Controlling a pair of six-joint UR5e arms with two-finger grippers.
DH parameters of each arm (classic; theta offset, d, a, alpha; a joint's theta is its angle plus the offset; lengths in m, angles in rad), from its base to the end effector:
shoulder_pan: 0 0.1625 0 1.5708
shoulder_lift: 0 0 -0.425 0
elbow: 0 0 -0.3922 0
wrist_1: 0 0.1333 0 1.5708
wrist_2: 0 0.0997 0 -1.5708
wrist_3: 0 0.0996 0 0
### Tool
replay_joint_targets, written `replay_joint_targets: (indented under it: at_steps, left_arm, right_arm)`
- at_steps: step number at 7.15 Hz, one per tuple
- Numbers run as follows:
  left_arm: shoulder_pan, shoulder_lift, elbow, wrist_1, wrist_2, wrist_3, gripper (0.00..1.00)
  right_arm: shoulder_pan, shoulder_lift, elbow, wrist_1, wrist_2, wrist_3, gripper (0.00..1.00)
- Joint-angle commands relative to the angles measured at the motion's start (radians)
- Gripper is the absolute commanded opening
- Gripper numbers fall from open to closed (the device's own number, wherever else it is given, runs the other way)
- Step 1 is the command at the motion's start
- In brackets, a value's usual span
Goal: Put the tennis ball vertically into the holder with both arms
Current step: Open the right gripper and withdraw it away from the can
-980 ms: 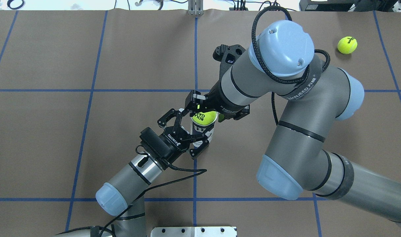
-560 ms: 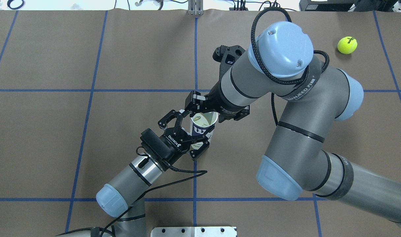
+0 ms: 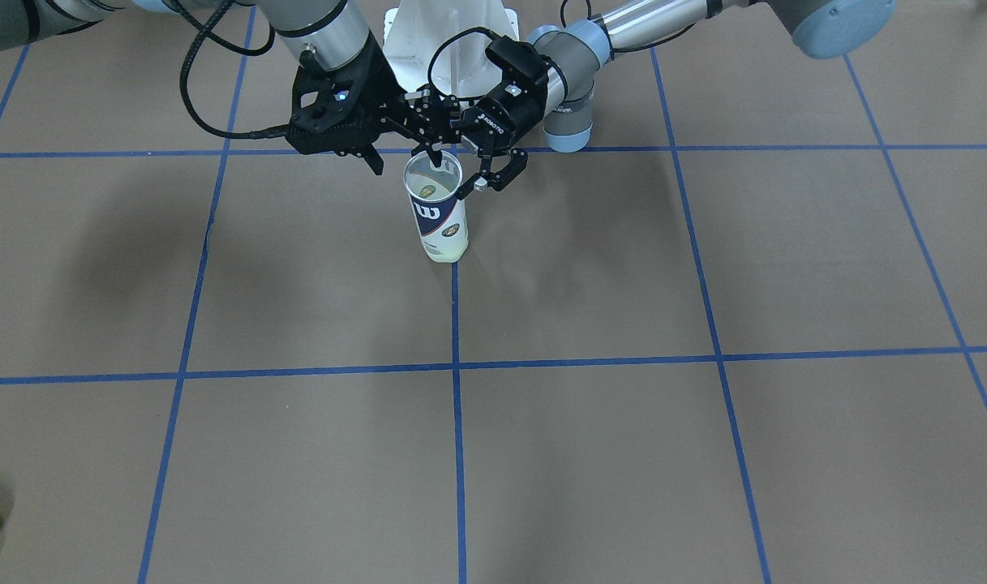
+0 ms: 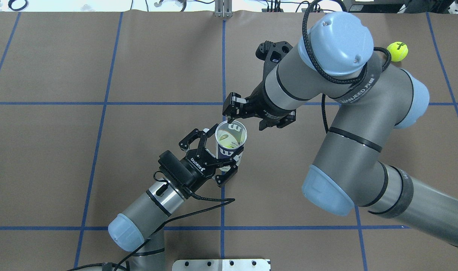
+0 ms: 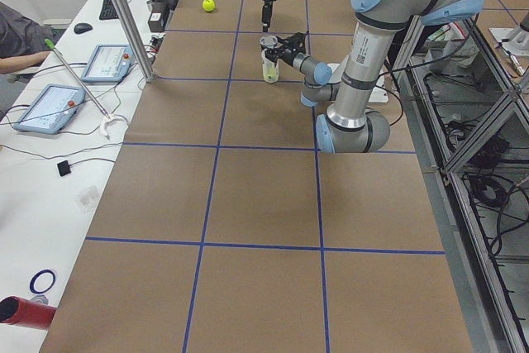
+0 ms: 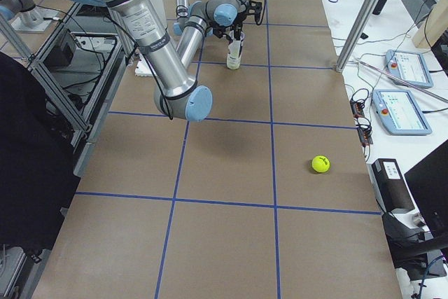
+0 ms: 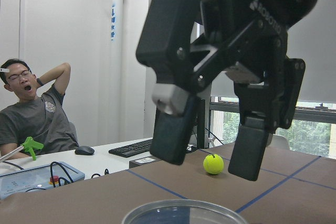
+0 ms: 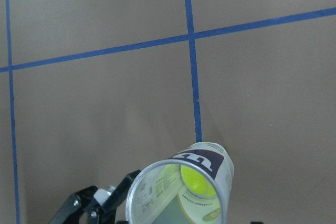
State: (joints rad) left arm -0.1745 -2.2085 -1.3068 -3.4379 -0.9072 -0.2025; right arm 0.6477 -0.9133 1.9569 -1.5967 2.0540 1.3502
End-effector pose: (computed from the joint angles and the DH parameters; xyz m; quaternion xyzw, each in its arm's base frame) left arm 0.5746 -0.2989 0.2339 0.6951 0.5114 -0.0112 0.5052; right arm -0.4136 -0.4220 0.1214 0.0094 -0.5170 0.0658 0.8534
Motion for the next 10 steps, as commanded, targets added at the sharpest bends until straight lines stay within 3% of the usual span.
replay_joint_targets:
  at_steps: [1,4,6,8,9,10]
  left_arm:
    - [0.003,0.003,-0.003,-0.004,0.011,0.000,0.88]
    - [0.003,0.004,-0.005,-0.004,0.011,0.000,0.88]
    - [0.003,0.004,-0.006,-0.004,0.017,0.002,0.88]
    - [0.003,0.004,-0.009,-0.004,0.019,0.002,0.88]
    - [0.003,0.006,-0.008,-0.004,0.019,0.002,0.88]
    - [0.003,0.006,-0.009,-0.004,0.019,0.002,0.88]
  right_arm:
    - [0.042,-0.012,-0.001,0.000,0.015,-0.008,0.81]
    - [0.203,-0.106,-0.019,0.001,0.100,-0.173,0.82]
    - [0.307,-0.139,-0.117,0.001,0.101,-0.322,0.81]
    - [0.473,-0.153,-0.380,0.021,0.106,-0.620,0.79]
    - [0.537,-0.129,-0.583,0.131,0.106,-0.704,0.77]
    - [0.544,-0.119,-0.765,0.320,0.100,-0.700,0.78]
